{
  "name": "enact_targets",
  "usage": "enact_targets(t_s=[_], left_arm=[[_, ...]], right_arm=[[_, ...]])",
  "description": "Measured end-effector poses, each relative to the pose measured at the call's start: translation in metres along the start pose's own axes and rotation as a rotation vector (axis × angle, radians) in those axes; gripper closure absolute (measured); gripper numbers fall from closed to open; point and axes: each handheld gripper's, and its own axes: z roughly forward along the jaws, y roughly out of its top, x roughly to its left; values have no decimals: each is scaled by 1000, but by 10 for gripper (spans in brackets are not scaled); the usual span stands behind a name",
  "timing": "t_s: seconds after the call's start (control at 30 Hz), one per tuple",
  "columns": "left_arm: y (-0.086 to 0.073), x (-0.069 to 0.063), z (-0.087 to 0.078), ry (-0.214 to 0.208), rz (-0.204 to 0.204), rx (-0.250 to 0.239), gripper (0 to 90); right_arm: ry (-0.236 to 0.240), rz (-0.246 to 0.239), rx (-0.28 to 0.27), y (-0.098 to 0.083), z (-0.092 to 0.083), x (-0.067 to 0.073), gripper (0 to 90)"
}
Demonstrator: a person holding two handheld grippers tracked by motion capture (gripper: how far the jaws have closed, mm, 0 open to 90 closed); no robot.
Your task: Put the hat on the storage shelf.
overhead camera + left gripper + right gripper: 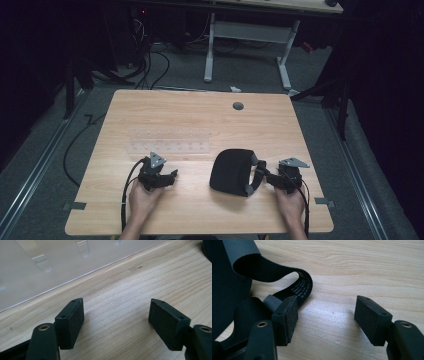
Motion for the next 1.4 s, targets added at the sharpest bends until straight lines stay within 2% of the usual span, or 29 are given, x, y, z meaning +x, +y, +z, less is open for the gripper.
enact_targets(t_s=[0.43,0.5,0.97,1.23,1.4], left_arm=[[0,0,0,1,0,0,291],[0,0,0,2,1,0,291],[0,0,0,4,0,0,291],[0,0,0,4,0,0,291],[0,0,0,4,0,0,291]], right_arm=[[0,-5,-1,0,0,0,362],[7,-10,-2,0,-1,1,395],[27,-17,-4,0,-1,-1,399],[21,-6,-1,1,-7,-2,426],[45,12,-19,4,-13,-4,437]])
